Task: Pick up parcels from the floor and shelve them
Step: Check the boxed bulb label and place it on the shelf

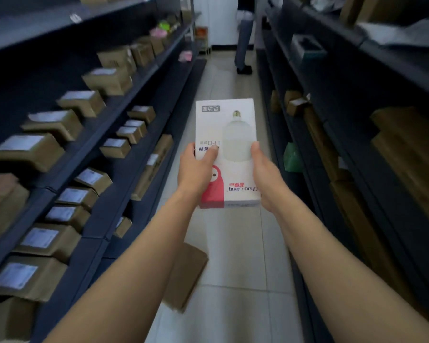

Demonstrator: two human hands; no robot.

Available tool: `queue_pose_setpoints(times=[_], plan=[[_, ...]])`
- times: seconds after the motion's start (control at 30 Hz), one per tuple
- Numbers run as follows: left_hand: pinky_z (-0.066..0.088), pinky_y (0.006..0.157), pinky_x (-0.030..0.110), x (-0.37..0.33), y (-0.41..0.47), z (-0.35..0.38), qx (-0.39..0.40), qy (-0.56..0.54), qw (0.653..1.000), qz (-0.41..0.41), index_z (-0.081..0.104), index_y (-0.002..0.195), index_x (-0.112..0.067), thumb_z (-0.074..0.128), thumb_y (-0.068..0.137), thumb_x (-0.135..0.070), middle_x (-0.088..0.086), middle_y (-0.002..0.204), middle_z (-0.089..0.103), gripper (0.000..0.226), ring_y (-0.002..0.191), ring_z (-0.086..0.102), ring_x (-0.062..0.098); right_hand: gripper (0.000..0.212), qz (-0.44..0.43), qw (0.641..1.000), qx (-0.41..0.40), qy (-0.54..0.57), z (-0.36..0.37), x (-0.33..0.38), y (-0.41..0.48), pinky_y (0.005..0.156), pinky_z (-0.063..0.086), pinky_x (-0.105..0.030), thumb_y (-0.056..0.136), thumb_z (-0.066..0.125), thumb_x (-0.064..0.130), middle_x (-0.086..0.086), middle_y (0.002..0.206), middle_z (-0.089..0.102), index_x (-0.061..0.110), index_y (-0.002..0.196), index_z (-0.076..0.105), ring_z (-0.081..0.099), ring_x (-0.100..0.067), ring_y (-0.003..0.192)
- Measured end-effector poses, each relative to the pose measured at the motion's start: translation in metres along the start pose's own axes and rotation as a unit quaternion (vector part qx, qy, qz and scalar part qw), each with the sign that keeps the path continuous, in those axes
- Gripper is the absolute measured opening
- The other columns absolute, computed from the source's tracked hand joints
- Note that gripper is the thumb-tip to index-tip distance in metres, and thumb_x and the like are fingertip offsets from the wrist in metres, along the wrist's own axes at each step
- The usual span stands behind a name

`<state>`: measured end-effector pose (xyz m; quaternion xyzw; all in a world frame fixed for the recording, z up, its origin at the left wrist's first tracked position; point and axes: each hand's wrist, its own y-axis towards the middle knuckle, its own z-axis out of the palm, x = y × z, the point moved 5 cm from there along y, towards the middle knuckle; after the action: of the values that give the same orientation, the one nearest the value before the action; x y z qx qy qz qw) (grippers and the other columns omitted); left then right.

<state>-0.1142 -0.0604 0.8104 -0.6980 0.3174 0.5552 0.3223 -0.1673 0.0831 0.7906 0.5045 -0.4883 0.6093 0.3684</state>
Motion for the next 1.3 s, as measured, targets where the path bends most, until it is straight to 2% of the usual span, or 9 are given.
queue_pose_setpoints(times=[0.27, 0.43, 0.5, 0.67, 0.8, 0.9, 1.07, 1.17, 1.3], plan=[[0.056, 0.088, 0.053, -0.063, -0.032, -0.033, -0.010, -0.061, 0.998, 0.018, 0.052, 0.099, -0.020, 0.058, 0.089, -0.044, 0.009, 0.108, 0.068, 0.027, 0.093, 0.070, 0.028, 0.031, -0.072, 0.997, 0.009, -0.022, 0.002, 0.074, -0.043, 0.059, 0.051, -0.032, 0.096, 0.039, 0.046, -0.020, 0.105, 0.066, 0.024, 0.114, 0.050, 0.069, -0.026, 0.076], [0.055, 0.088, 0.051, -0.073, -0.040, -0.053, -0.009, -0.029, 0.999, 0.028, 0.044, 0.111, -0.020, 0.055, 0.090, -0.047, 0.003, 0.103, 0.066, 0.036, 0.093, 0.067, 0.026, 0.059, -0.016, 0.995, 0.095, 0.001, 0.015, 0.075, -0.061, 0.065, 0.060, -0.030, 0.090, 0.039, 0.067, -0.013, 0.091, 0.078, 0.019, 0.107, 0.068, 0.076, -0.027, 0.079], [0.055, 0.084, 0.046, -0.076, -0.043, -0.058, -0.010, 0.019, 0.998, 0.053, 0.034, 0.113, -0.023, 0.049, 0.094, -0.044, 0.002, 0.102, 0.061, 0.032, 0.086, 0.063, 0.022, 0.063, -0.004, 0.996, 0.088, -0.015, 0.015, 0.072, -0.063, 0.054, 0.060, -0.025, 0.086, 0.039, 0.073, -0.005, 0.080, 0.079, 0.021, 0.100, 0.072, 0.077, -0.021, 0.071], [0.045, 0.065, 0.032, -0.082, -0.050, -0.060, 0.007, 0.126, 0.990, 0.057, 0.036, 0.127, -0.024, 0.043, 0.097, -0.041, 0.005, 0.121, 0.029, 0.036, 0.083, 0.051, 0.019, 0.075, 0.060, 0.992, 0.047, -0.099, 0.007, 0.066, -0.066, 0.064, 0.061, -0.035, 0.075, 0.048, 0.081, -0.007, 0.075, 0.079, 0.014, 0.100, 0.070, 0.076, -0.026, 0.068], [0.044, 0.100, 0.051, -0.079, -0.057, -0.054, 0.064, 0.213, 0.975, 0.006, 0.032, 0.141, -0.022, 0.043, 0.076, -0.077, 0.009, 0.137, 0.028, 0.086, 0.121, 0.044, 0.035, 0.063, 0.073, 0.989, 0.039, -0.119, 0.009, 0.067, -0.069, 0.066, 0.061, -0.037, 0.081, 0.050, 0.074, -0.005, 0.064, 0.075, 0.013, 0.087, 0.068, 0.074, -0.026, 0.059], [0.045, 0.101, 0.051, -0.081, -0.060, -0.055, 0.076, 0.232, 0.970, -0.007, 0.028, 0.145, -0.020, 0.042, 0.064, -0.085, 0.012, 0.142, 0.038, 0.105, 0.122, 0.050, 0.034, 0.058, 0.076, 0.989, 0.030, -0.125, 0.012, 0.064, -0.068, 0.077, 0.061, -0.043, 0.085, 0.052, 0.066, -0.010, 0.079, 0.077, 0.010, 0.093, 0.068, 0.076, -0.030, 0.074], [0.060, 0.085, 0.042, -0.075, -0.046, -0.054, 0.140, 0.115, 0.983, -0.013, 0.065, 0.104, -0.021, 0.055, 0.080, -0.059, 0.004, 0.088, 0.078, 0.046, 0.077, 0.075, 0.022, 0.046, 0.055, 0.987, 0.004, -0.154, 0.010, 0.065, -0.066, 0.071, 0.062, -0.038, 0.092, 0.055, 0.051, -0.008, 0.078, 0.077, 0.006, 0.095, 0.063, 0.075, -0.024, 0.068], [0.061, 0.068, 0.031, -0.068, -0.043, -0.052, 0.175, 0.068, 0.982, -0.037, 0.065, 0.103, -0.018, 0.050, 0.088, -0.051, 0.001, 0.074, 0.078, 0.039, 0.065, 0.075, 0.019, 0.041, 0.055, 0.986, -0.007, -0.155, 0.008, 0.065, -0.062, 0.067, 0.061, -0.033, 0.093, 0.057, 0.047, -0.008, 0.081, 0.078, 0.007, 0.098, 0.061, 0.076, -0.022, 0.067], [0.056, 0.051, 0.023, -0.066, -0.044, -0.053, 0.180, 0.031, 0.982, -0.056, 0.065, 0.105, -0.015, 0.046, 0.091, -0.049, 0.001, 0.066, 0.076, 0.042, 0.056, 0.073, 0.016, 0.038, 0.111, 0.989, 0.071, -0.065, 0.008, 0.066, -0.061, 0.084, 0.059, -0.040, 0.093, 0.062, 0.037, -0.013, 0.101, 0.077, 0.005, 0.114, 0.060, 0.074, -0.026, 0.084]])
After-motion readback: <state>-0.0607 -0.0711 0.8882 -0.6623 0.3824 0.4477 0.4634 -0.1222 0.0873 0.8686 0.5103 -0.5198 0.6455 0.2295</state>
